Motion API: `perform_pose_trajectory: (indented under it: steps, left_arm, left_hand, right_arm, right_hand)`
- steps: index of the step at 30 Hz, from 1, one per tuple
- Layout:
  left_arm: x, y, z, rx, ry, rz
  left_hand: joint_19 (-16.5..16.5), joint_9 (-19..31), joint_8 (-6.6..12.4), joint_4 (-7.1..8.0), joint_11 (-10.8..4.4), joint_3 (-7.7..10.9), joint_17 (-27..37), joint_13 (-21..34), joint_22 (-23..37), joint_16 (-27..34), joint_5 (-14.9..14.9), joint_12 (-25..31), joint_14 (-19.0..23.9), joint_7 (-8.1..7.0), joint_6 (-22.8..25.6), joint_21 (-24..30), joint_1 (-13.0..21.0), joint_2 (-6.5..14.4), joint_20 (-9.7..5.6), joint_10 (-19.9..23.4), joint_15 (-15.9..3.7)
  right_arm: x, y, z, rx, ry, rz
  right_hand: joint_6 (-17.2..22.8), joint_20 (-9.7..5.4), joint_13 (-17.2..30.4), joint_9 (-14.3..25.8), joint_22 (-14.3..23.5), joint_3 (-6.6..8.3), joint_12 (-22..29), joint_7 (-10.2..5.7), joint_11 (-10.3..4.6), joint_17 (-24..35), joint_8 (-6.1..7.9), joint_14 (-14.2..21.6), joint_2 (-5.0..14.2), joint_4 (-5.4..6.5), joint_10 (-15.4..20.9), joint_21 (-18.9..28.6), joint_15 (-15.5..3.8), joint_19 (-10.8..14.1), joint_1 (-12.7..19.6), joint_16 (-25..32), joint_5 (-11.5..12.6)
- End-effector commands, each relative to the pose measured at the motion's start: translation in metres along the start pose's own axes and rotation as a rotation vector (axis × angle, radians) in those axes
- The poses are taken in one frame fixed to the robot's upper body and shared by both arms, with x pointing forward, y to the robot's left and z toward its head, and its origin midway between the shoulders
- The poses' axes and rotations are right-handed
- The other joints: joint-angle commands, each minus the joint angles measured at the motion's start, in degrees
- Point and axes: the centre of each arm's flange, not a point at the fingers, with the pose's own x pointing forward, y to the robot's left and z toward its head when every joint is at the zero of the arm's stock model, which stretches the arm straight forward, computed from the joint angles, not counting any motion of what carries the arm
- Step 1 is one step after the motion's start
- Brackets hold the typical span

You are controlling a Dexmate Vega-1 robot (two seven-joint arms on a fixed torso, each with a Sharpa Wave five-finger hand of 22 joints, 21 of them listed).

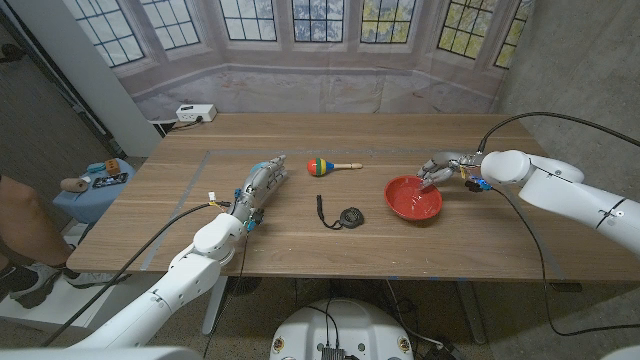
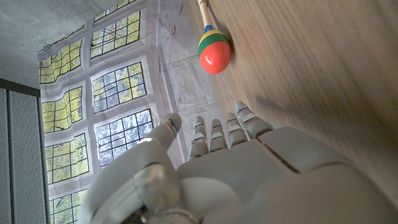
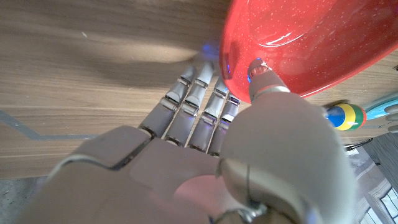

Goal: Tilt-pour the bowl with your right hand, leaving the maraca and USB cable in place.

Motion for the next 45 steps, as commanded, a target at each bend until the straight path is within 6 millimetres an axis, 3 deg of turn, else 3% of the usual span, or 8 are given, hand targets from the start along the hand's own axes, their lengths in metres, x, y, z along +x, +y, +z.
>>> perform_pose_trajectory:
  steps: [1, 9, 23, 29, 45]
  left_arm:
    - [0.000, 0.000, 0.001, 0.003, -0.002, -0.001]
    - [-0.001, 0.002, 0.000, 0.005, 0.001, -0.001]
    - [0.003, 0.006, 0.003, 0.012, 0.000, -0.005]
    - [0.002, 0.008, 0.003, 0.011, 0.002, 0.000]
    - [0.007, 0.010, 0.013, 0.021, -0.018, -0.001]
  left_hand:
    - [0.19, 0.11, 0.00, -0.03, -0.07, -0.22, 0.26, 0.13, 0.20, 0.06, 0.41, -0.07, 0.28, 0.06, 0.26, -0.17, -5.71, -6.54, 0.08, 0.35, 0.07]
    - [0.18, 0.11, 0.01, -0.08, -0.13, -0.26, 0.25, 0.13, 0.20, 0.07, 0.41, -0.07, 0.33, 0.13, 0.29, -0.17, -5.66, -6.56, 0.05, 0.34, 0.06]
    - [0.23, 0.11, 0.00, -0.06, -0.23, -0.31, 0.28, 0.13, 0.20, 0.09, 0.42, -0.11, 0.33, 0.12, 0.27, -0.15, -5.64, -6.53, 0.02, 0.26, 0.06]
    - [0.19, 0.11, 0.01, -0.04, -0.18, -0.31, 0.28, 0.13, 0.20, 0.09, 0.43, -0.10, 0.34, 0.09, 0.30, -0.17, -5.65, -6.55, 0.06, 0.30, 0.05]
    - [0.19, 0.11, 0.01, -0.02, -0.13, -0.28, 0.28, 0.13, 0.20, 0.07, 0.46, -0.10, 0.33, 0.13, 0.31, -0.17, -5.62, -6.55, 0.15, 0.30, 0.03]
  right_arm:
    - [0.001, -0.003, 0.000, 0.043, -0.034, -0.029]
    - [0.000, -0.008, -0.003, 0.162, -0.103, -0.076]
    - [0.004, -0.013, -0.003, 0.300, -0.191, -0.144]
    - [0.005, -0.013, -0.007, 0.364, -0.221, -0.200]
    - [-0.001, -0.018, -0.012, 0.514, -0.336, -0.328]
  right_hand:
    - [-0.95, -0.96, -0.42, -0.01, 0.07, 0.08, -0.86, 0.17, 0.43, -1.22, -0.43, -1.27, -0.32, 0.60, -1.08, -0.46, -6.09, -0.75, -1.34, 0.20, 0.30]
    - [-2.13, 0.14, -1.35, -0.04, 0.05, -0.40, -2.77, 0.44, 1.09, -3.55, -0.86, -3.79, -0.92, 1.43, -3.75, -0.98, -4.80, -2.79, -4.36, 0.41, 0.60]
    - [-2.48, 1.10, -1.91, -0.05, 0.03, -0.61, -3.96, 0.62, 2.13, -4.90, -0.86, -5.95, -1.09, 1.93, -5.27, -1.12, -3.56, -3.94, -6.22, 0.49, 0.97]
    - [-2.17, 1.33, -2.30, -0.04, 0.05, -0.64, -4.53, 0.48, 0.94, -5.96, -0.62, -6.38, -1.14, 2.04, -5.40, -0.35, -4.05, -2.40, -7.06, 0.78, 1.04]
    - [-3.10, 1.33, -2.88, -0.12, 0.10, -0.78, -5.42, 1.07, 1.39, -7.36, -0.97, -7.40, -0.63, 2.67, -5.75, -0.03, -3.09, -1.72, -8.75, 0.89, 0.85]
